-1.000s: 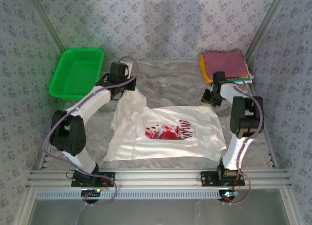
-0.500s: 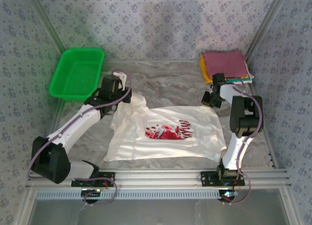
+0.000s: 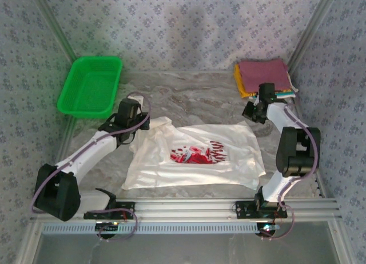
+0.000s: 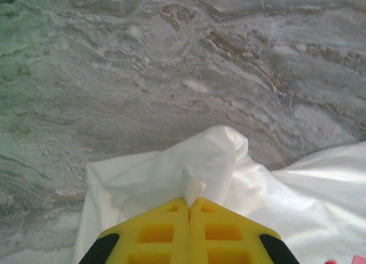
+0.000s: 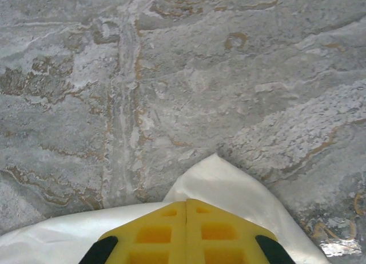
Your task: Fold and stack the t-shirts
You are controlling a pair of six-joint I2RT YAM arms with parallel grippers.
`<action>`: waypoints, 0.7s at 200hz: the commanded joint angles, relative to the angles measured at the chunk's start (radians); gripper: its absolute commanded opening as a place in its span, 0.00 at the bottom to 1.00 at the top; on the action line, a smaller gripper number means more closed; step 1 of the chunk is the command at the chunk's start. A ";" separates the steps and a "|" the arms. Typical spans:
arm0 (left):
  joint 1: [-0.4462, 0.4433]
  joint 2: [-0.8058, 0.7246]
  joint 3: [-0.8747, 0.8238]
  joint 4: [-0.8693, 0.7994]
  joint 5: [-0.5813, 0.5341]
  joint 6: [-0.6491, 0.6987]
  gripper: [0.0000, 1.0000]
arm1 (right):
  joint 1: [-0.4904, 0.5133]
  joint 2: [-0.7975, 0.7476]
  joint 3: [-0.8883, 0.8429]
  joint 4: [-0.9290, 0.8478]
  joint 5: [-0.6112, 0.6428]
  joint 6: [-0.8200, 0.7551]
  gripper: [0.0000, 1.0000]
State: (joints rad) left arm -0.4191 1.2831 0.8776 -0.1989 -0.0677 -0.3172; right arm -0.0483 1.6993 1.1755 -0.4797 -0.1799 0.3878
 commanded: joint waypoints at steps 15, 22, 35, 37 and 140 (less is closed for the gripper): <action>0.037 0.015 0.016 0.055 0.042 -0.028 0.00 | -0.004 0.060 0.009 -0.076 0.039 -0.008 0.41; 0.037 0.013 0.014 0.058 0.041 -0.027 0.00 | -0.002 0.065 0.009 -0.083 0.055 -0.017 0.44; 0.037 0.012 0.014 0.048 0.039 -0.019 0.00 | -0.001 0.085 0.009 -0.085 0.065 -0.024 0.46; 0.037 0.012 0.015 0.047 0.039 -0.018 0.00 | 0.001 0.090 0.009 -0.086 0.064 -0.024 0.47; 0.040 0.052 0.014 0.045 0.036 -0.015 0.00 | 0.055 0.189 0.106 -0.114 0.054 -0.032 0.00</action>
State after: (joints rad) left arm -0.3813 1.3231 0.8780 -0.1753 -0.0383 -0.3313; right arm 0.0113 1.9141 1.2560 -0.5575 -0.1265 0.3531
